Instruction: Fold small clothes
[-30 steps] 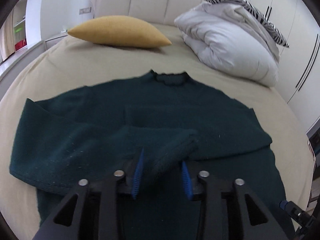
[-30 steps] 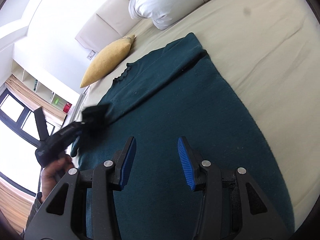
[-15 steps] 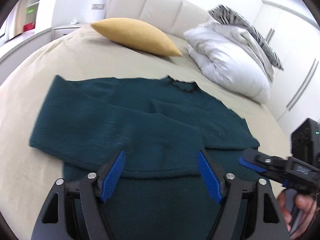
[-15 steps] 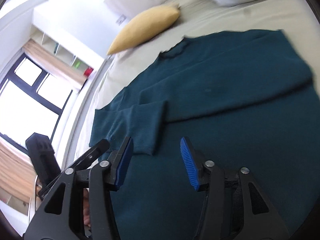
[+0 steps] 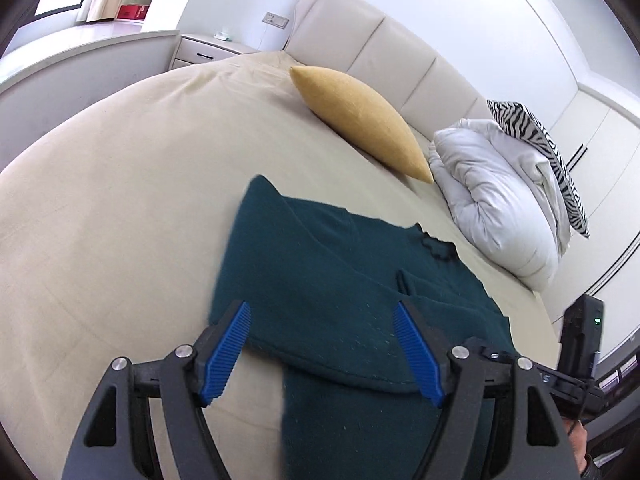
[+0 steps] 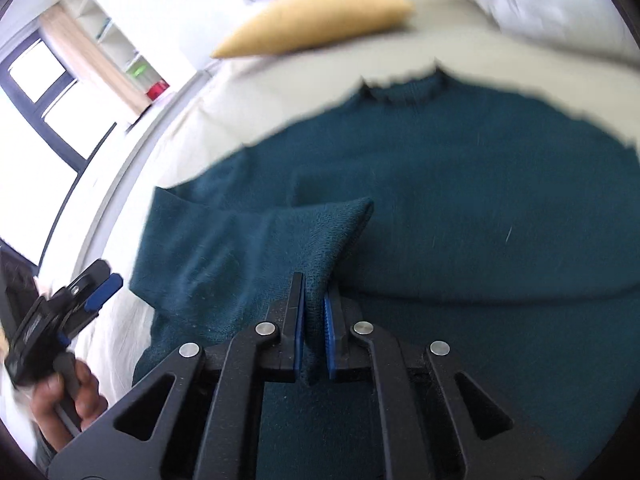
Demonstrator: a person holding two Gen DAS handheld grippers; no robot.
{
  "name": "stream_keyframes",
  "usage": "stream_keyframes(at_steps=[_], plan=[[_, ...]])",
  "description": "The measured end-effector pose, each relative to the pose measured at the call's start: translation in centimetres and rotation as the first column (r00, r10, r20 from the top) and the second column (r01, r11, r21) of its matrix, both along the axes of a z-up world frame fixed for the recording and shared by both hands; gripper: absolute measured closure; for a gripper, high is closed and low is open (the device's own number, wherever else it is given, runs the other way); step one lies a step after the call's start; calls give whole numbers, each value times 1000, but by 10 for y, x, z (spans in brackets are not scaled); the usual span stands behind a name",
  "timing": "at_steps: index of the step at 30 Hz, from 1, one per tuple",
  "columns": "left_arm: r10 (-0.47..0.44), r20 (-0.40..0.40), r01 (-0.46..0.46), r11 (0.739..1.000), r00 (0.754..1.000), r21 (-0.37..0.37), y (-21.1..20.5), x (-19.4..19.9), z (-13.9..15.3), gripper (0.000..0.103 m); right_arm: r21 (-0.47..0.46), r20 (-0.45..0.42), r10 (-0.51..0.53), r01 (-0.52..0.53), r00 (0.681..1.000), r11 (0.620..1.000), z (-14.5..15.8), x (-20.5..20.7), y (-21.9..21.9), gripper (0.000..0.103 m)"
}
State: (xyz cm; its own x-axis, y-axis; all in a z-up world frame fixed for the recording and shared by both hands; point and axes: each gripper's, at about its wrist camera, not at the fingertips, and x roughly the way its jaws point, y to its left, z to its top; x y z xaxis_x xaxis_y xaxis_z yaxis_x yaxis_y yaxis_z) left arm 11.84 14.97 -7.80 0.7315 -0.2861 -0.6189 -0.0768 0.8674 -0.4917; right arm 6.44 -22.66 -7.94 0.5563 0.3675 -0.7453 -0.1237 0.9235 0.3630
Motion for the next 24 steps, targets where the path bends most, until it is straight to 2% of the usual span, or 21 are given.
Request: stream_keyframes(at_steps=[4,8,12,15,18,20,24], plan=[[-3,0,3,1000,1000,-11,4,11,4,27,-19,67,-1,2,998,1000,32,6,-16,96],[-10,-12,10,1000,1000,3,2,27,3,27,-34,82,-38,41,996,999,43,18,-56,96],[-2,-52,4,999,999,36,0,51,-5,26,-62,54,-94,97,994,993,35,23,-103,96],[7,-106,1,997,994,72,-5,75,-17,26,-34,27,-126,127,992,991,21,28,-127,96],[24,-150,-8,994,988,110,-9,97,-27,28,-40,27,-130,131,991,991,9,28,-134,96],[28,-171,0,987,985,162,-15,109,-31,29,-39,21,-126,127,992,991,2,30,-136,96],[13,-210,37,973,978,230,-28,129,-43,43,-38,10,-124,125,992,991,-10,39,-140,96]])
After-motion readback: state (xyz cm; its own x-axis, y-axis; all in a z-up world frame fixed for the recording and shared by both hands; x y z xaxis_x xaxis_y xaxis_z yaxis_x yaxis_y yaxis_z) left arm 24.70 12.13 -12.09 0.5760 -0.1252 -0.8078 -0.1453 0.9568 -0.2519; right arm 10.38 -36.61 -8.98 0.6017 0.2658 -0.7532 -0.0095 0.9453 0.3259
